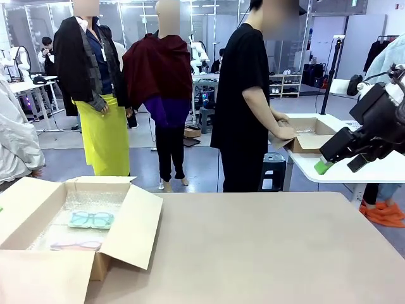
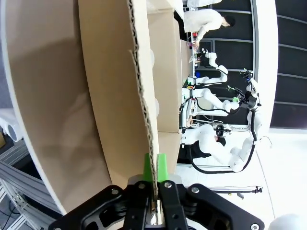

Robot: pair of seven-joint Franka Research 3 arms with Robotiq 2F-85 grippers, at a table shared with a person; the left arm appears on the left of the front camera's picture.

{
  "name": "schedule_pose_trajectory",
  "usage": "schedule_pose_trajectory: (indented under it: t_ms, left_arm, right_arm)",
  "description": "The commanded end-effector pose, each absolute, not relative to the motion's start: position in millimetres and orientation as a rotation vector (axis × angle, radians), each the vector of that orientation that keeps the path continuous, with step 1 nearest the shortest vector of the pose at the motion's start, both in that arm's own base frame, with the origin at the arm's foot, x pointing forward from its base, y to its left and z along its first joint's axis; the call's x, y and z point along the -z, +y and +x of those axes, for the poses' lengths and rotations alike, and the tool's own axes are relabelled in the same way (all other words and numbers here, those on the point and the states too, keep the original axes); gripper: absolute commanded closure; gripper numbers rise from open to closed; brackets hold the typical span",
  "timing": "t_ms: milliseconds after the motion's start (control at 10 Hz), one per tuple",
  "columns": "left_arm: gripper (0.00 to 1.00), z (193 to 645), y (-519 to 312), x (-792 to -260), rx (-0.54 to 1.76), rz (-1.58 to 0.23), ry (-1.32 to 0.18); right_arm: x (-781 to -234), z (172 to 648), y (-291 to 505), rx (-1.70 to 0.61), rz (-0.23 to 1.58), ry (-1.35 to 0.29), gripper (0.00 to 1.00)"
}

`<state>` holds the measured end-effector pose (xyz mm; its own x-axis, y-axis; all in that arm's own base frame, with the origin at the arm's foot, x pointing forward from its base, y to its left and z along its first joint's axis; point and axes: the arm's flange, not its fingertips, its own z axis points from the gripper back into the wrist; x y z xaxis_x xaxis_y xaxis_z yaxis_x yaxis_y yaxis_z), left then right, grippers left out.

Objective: Pack the glasses set securely to prepare it for shipping.
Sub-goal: Position the Package Box on the left side of the table.

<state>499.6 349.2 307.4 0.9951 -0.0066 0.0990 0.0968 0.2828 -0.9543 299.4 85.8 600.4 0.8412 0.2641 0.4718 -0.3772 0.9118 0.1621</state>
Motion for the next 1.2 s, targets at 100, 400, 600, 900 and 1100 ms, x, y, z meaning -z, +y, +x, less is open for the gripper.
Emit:
schedule_pose_trajectory:
  t_ms: [100,400,600,900,1100]
  left_arm:
    - [1.0,498.9,358.8,-315.1,0.073,-1.286,-0.052]
    - [0.59,496.3,351.5,-316.6,0.043,-1.277,-0.081]
    - [0.22,492.8,349.8,-321.7,0.025,-1.249,-0.116]
    - [0.0,480.5,362.6,-349.0,-0.023,-1.119,-0.218]
    - [0.05,468.5,365.8,-372.5,-0.022,-1.069,-0.289]
  right_arm:
    - [-600.9,300.5,86.8,-0.354,0.252,-0.47,0.0]
    - [-600.9,300.5,86.8,-0.354,0.252,-0.47,0.0]
    - [-600.9,300.5,86.8,-0.354,0.252,-0.47,0.0]
    - [-600.9,300.5,86.8,-0.354,0.252,-0.47,0.0]
    - [-600.9,300.5,86.8,-0.354,0.252,-0.47,0.0]
